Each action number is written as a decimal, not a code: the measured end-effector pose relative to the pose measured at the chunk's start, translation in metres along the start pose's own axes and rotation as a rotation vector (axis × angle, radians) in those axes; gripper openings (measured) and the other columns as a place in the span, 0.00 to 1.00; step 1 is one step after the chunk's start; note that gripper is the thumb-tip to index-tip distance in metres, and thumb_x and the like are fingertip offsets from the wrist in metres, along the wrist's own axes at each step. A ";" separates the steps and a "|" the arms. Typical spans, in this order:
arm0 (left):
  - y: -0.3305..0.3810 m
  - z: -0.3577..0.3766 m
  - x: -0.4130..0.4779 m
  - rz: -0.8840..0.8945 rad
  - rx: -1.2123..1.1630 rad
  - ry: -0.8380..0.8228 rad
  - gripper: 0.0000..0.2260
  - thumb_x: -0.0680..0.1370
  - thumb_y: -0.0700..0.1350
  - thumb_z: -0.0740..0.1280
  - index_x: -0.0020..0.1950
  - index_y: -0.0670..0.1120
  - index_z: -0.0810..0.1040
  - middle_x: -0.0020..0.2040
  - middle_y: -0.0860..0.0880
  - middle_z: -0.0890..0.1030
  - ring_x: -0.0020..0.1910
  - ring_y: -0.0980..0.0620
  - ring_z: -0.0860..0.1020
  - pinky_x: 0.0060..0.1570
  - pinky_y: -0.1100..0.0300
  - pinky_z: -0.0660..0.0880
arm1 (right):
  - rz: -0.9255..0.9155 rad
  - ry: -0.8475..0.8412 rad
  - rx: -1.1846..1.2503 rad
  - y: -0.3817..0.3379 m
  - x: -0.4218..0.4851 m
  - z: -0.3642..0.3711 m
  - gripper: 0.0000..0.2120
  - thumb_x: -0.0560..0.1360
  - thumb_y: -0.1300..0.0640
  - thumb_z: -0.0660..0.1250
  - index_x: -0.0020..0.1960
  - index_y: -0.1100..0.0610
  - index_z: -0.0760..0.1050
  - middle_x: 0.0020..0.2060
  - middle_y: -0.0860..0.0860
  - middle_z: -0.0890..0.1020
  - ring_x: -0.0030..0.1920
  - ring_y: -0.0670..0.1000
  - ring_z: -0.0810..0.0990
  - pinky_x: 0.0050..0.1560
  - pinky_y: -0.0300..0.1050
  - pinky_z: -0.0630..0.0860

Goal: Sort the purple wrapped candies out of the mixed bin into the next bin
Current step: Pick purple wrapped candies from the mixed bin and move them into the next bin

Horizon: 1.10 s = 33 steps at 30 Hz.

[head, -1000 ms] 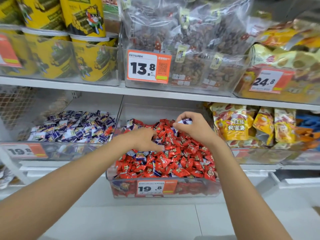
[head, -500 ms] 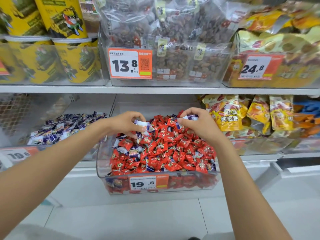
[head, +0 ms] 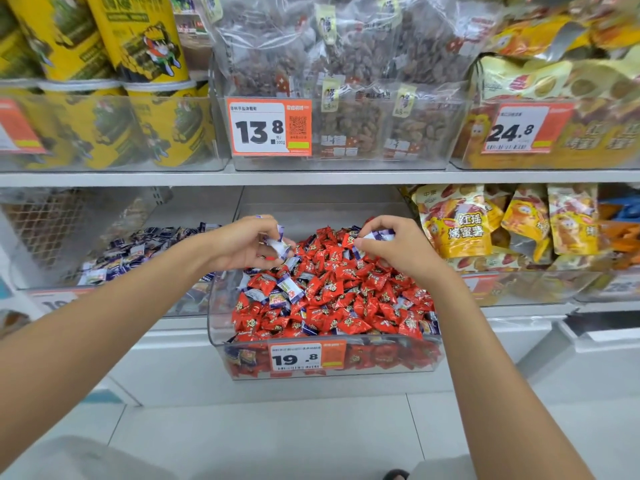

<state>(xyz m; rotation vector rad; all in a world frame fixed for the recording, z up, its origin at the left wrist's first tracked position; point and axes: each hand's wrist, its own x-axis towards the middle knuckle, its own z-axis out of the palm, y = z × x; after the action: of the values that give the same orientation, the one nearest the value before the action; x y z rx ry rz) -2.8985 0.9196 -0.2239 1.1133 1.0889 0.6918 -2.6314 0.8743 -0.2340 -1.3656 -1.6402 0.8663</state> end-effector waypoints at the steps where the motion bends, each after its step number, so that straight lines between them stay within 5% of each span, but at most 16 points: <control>1: 0.000 0.001 -0.001 -0.007 0.053 -0.006 0.09 0.77 0.32 0.57 0.43 0.45 0.70 0.41 0.43 0.80 0.36 0.47 0.79 0.40 0.55 0.80 | 0.001 -0.003 0.001 -0.001 -0.001 0.000 0.06 0.73 0.56 0.74 0.45 0.58 0.80 0.33 0.49 0.80 0.26 0.43 0.71 0.28 0.37 0.69; 4: -0.006 0.004 0.002 0.008 0.494 -0.022 0.14 0.80 0.34 0.58 0.56 0.50 0.78 0.38 0.50 0.74 0.33 0.50 0.71 0.41 0.57 0.76 | 0.001 -0.004 -0.006 -0.004 -0.003 0.001 0.06 0.74 0.58 0.73 0.46 0.59 0.79 0.34 0.49 0.79 0.23 0.39 0.71 0.26 0.33 0.68; 7: -0.016 0.006 0.008 0.132 1.078 -0.174 0.12 0.83 0.46 0.60 0.63 0.55 0.77 0.52 0.49 0.72 0.50 0.46 0.73 0.56 0.55 0.71 | 0.002 0.001 -0.036 -0.004 -0.002 0.002 0.06 0.74 0.57 0.73 0.46 0.59 0.80 0.34 0.49 0.80 0.24 0.39 0.71 0.26 0.31 0.68; 12: -0.044 0.006 0.017 0.069 1.511 -0.326 0.23 0.79 0.51 0.66 0.74 0.53 0.67 0.57 0.51 0.66 0.59 0.50 0.69 0.64 0.53 0.67 | 0.009 -0.015 -0.053 -0.003 -0.002 0.007 0.06 0.74 0.57 0.73 0.47 0.59 0.80 0.32 0.46 0.78 0.22 0.40 0.68 0.25 0.31 0.65; 16: -0.043 0.005 0.014 0.183 1.466 -0.222 0.18 0.80 0.52 0.64 0.69 0.50 0.71 0.58 0.48 0.74 0.54 0.49 0.74 0.57 0.53 0.72 | 0.009 -0.014 -0.047 -0.003 -0.002 0.006 0.06 0.74 0.57 0.73 0.46 0.60 0.80 0.33 0.47 0.78 0.23 0.40 0.69 0.25 0.31 0.66; 20: -0.027 0.003 0.007 0.220 1.063 -0.120 0.03 0.81 0.49 0.63 0.52 0.51 0.72 0.42 0.51 0.76 0.35 0.57 0.73 0.34 0.65 0.69 | 0.004 -0.010 -0.039 -0.003 -0.003 0.002 0.06 0.74 0.58 0.73 0.45 0.60 0.79 0.32 0.48 0.79 0.24 0.40 0.71 0.27 0.32 0.68; 25: -0.010 0.000 0.003 0.108 0.863 -0.070 0.08 0.77 0.40 0.62 0.38 0.50 0.73 0.39 0.44 0.71 0.37 0.48 0.67 0.32 0.59 0.61 | 0.013 -0.016 -0.041 -0.004 -0.004 0.004 0.06 0.74 0.58 0.73 0.46 0.60 0.79 0.32 0.49 0.79 0.23 0.40 0.69 0.25 0.32 0.67; 27: -0.012 0.000 0.003 0.065 0.948 -0.125 0.08 0.78 0.41 0.62 0.39 0.50 0.71 0.39 0.45 0.68 0.36 0.49 0.62 0.33 0.57 0.59 | 0.016 -0.018 -0.040 -0.006 -0.005 0.005 0.06 0.74 0.58 0.73 0.47 0.61 0.79 0.31 0.49 0.78 0.22 0.39 0.69 0.25 0.31 0.66; 29: -0.017 0.002 0.005 0.003 1.122 -0.172 0.02 0.80 0.47 0.62 0.52 0.50 0.73 0.48 0.48 0.67 0.42 0.49 0.66 0.41 0.53 0.67 | 0.014 -0.019 -0.041 -0.007 -0.004 0.006 0.06 0.74 0.59 0.73 0.48 0.61 0.79 0.32 0.49 0.78 0.21 0.39 0.69 0.24 0.30 0.65; 31: -0.024 0.002 0.009 -0.022 1.329 -0.205 0.19 0.80 0.55 0.64 0.65 0.46 0.67 0.55 0.50 0.62 0.53 0.49 0.67 0.56 0.54 0.69 | 0.009 -0.019 -0.051 -0.006 -0.003 0.007 0.06 0.74 0.58 0.73 0.48 0.60 0.80 0.32 0.49 0.78 0.21 0.39 0.70 0.24 0.30 0.65; 33: -0.031 0.006 0.010 0.023 1.434 -0.227 0.22 0.76 0.54 0.70 0.61 0.44 0.67 0.53 0.50 0.65 0.53 0.48 0.69 0.51 0.57 0.69 | 0.006 -0.026 -0.055 -0.005 -0.002 0.009 0.06 0.74 0.58 0.73 0.47 0.59 0.80 0.33 0.48 0.78 0.22 0.39 0.70 0.25 0.29 0.65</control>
<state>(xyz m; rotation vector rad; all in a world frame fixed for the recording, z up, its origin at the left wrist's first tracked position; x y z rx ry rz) -2.8918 0.9166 -0.2558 2.3167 1.3482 -0.3631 -2.6412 0.8712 -0.2338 -1.4023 -1.6917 0.8512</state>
